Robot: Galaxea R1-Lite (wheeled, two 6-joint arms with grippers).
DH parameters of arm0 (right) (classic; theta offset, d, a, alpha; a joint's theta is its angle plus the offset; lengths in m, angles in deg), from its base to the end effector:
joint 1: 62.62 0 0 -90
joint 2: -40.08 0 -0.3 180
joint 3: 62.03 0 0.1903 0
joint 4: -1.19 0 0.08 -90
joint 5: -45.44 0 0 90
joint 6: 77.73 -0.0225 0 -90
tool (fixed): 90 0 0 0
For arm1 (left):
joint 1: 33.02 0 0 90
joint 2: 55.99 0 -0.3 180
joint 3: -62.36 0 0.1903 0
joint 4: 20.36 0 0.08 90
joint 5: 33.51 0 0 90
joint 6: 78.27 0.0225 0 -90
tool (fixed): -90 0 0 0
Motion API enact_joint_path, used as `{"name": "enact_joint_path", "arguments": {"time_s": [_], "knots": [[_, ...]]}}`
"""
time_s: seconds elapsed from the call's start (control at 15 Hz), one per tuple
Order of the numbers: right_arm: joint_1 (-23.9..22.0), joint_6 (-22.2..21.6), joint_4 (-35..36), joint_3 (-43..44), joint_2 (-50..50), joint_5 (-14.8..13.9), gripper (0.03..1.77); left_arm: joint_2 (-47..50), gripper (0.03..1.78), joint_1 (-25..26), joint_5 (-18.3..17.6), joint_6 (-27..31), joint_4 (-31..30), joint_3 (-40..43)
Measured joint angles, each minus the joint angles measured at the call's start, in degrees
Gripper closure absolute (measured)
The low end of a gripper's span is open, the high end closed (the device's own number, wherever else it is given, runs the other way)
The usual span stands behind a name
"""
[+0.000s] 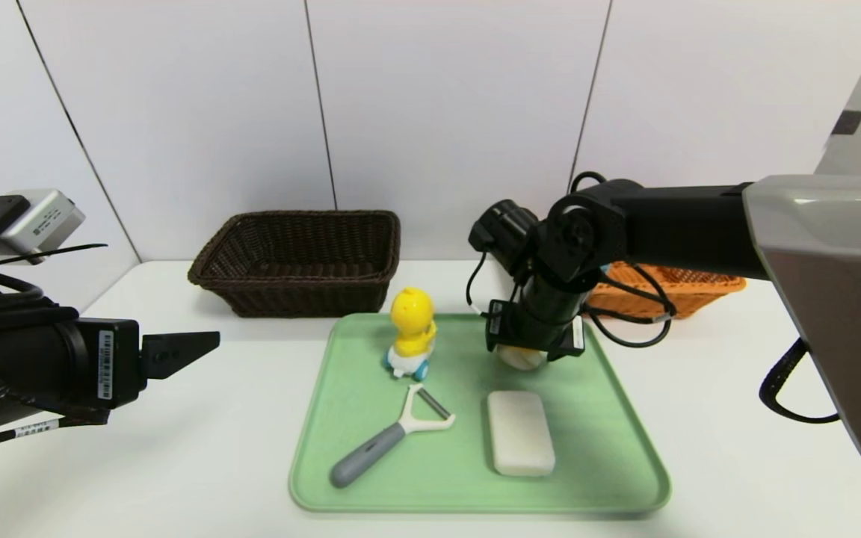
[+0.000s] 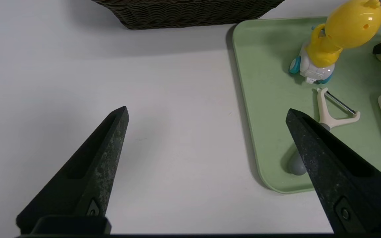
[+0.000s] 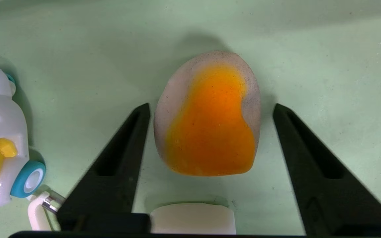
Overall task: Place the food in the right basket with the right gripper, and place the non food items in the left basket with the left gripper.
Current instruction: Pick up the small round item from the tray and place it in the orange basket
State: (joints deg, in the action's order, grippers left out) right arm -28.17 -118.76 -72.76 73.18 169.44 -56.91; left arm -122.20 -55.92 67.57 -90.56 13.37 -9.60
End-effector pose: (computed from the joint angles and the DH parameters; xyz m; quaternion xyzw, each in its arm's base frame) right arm 0.3471 0.2323 0.1567 0.0767 0.5369 -0.0314 0.8395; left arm 0.1477 -0.0577 0.2457 -0.0331 0.2406 -0.0746 0.9672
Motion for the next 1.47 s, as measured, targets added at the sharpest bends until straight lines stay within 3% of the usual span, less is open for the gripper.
{"name": "enact_joint_path", "arguments": {"time_s": [0.27,0.33,0.4,0.87,1.07,1.27,1.47], "knots": [[-0.02,-0.23,-0.02,-0.02,0.02,0.0,1.03,0.0,0.12,-0.02,0.07,0.06,0.2,0.06],[-0.02,-0.22,0.0,-0.02,-0.16,0.01,1.31,0.02,0.12,-0.02,0.05,0.06,0.2,0.06],[0.0,-0.2,-0.02,-0.02,-0.57,0.01,1.71,0.04,0.12,-0.02,0.07,0.09,0.22,0.06],[1.51,0.46,-0.35,-0.07,-8.18,0.09,1.71,0.56,0.12,-0.18,0.13,0.2,0.3,0.66],[2.23,0.88,2.62,-0.02,-13.12,0.06,1.71,0.85,0.12,-0.44,0.11,0.24,0.29,1.24],[-0.63,1.16,8.83,-0.02,-17.75,0.11,1.71,0.89,0.12,-0.74,0.16,0.17,0.24,1.68],[-5.05,0.88,10.59,-0.02,-21.64,0.74,1.71,0.8,0.12,-0.85,0.1,0.13,0.22,1.77]]}}
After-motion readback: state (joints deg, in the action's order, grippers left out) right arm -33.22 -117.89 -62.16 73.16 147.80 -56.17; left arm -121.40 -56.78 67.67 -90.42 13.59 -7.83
